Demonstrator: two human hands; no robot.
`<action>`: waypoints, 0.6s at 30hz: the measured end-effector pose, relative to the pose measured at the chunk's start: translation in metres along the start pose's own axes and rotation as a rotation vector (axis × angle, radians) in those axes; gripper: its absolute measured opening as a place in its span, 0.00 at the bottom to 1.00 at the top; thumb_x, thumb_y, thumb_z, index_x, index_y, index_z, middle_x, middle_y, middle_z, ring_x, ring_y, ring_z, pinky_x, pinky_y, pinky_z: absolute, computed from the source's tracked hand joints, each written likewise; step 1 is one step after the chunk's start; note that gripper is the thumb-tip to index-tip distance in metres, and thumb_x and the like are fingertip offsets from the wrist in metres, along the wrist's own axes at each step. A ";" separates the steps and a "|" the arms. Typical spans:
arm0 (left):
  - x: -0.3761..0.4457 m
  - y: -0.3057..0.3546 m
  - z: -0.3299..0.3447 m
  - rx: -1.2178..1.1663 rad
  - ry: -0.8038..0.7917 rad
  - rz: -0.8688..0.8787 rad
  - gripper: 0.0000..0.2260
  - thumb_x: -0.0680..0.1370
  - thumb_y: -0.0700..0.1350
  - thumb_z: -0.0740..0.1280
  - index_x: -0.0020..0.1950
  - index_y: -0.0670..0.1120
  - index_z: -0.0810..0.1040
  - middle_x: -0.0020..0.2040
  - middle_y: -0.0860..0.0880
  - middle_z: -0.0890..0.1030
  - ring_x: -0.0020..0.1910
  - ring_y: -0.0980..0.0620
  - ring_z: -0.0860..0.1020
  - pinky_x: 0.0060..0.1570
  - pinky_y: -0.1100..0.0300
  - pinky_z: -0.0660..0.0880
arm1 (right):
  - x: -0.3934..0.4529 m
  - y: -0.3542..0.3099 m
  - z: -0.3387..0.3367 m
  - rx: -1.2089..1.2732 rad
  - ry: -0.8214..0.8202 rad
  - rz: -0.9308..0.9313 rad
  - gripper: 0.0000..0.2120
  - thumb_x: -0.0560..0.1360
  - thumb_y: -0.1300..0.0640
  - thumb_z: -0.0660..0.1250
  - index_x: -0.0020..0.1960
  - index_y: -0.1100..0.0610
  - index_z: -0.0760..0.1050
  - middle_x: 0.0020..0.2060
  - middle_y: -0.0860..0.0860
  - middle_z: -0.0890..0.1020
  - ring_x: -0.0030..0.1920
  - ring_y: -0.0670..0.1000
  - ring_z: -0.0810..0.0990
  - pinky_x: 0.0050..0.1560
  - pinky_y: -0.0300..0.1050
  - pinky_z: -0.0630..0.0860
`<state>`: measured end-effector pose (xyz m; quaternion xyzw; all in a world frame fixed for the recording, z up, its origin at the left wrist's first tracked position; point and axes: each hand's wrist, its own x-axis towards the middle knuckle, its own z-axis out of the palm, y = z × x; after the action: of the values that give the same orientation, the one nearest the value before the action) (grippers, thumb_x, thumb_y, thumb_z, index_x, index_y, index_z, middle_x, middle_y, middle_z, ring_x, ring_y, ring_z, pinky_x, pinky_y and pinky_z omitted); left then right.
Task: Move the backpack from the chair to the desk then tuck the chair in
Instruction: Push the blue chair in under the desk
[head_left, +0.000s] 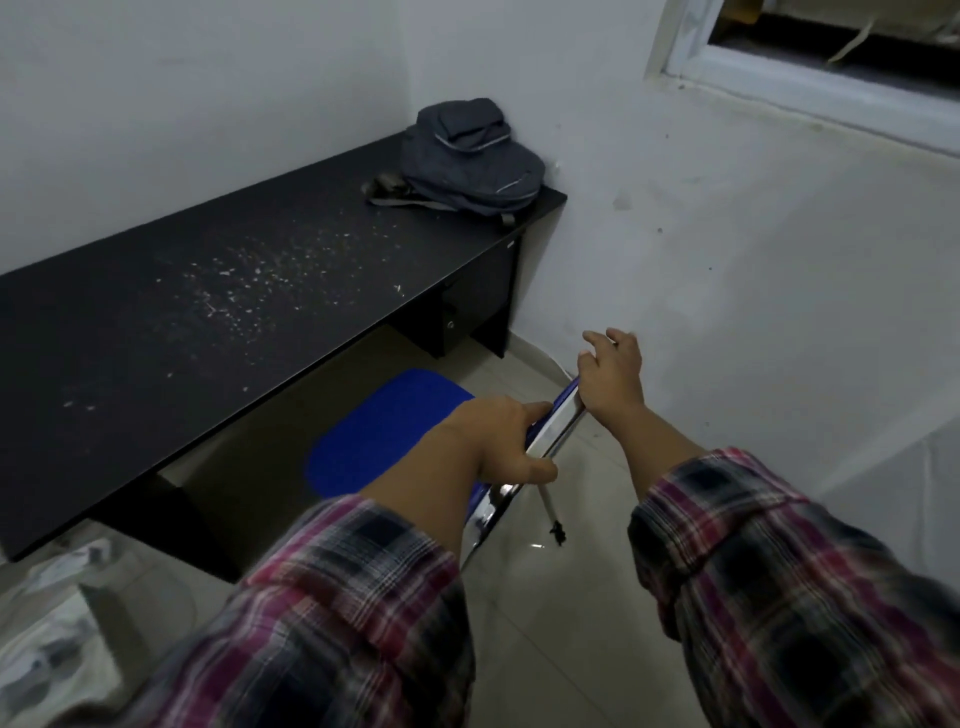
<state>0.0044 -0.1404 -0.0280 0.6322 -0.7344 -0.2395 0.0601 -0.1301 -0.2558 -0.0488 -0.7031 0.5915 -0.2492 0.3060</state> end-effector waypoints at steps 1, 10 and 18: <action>0.004 -0.001 0.000 -0.021 -0.010 -0.001 0.38 0.65 0.63 0.62 0.73 0.53 0.65 0.45 0.49 0.84 0.41 0.49 0.81 0.43 0.50 0.81 | 0.003 0.000 -0.001 -0.015 -0.009 -0.003 0.19 0.81 0.60 0.55 0.71 0.60 0.68 0.74 0.59 0.58 0.76 0.58 0.57 0.76 0.52 0.56; 0.019 0.022 0.038 -0.162 -0.217 -0.091 0.47 0.70 0.60 0.68 0.80 0.51 0.43 0.65 0.42 0.76 0.58 0.43 0.77 0.57 0.49 0.76 | -0.011 0.032 -0.017 0.059 -0.069 0.153 0.34 0.78 0.63 0.63 0.79 0.56 0.50 0.78 0.57 0.48 0.77 0.56 0.54 0.67 0.39 0.60; 0.030 0.031 0.032 -0.146 -0.257 -0.195 0.49 0.70 0.56 0.69 0.79 0.53 0.39 0.55 0.41 0.79 0.49 0.43 0.79 0.53 0.46 0.79 | 0.003 0.025 -0.018 0.324 -0.057 0.425 0.35 0.71 0.66 0.68 0.72 0.47 0.61 0.56 0.57 0.72 0.39 0.51 0.76 0.47 0.49 0.80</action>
<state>-0.0414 -0.1574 -0.0497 0.6587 -0.6516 -0.3760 -0.0122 -0.1594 -0.2641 -0.0553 -0.5116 0.6694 -0.2508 0.4767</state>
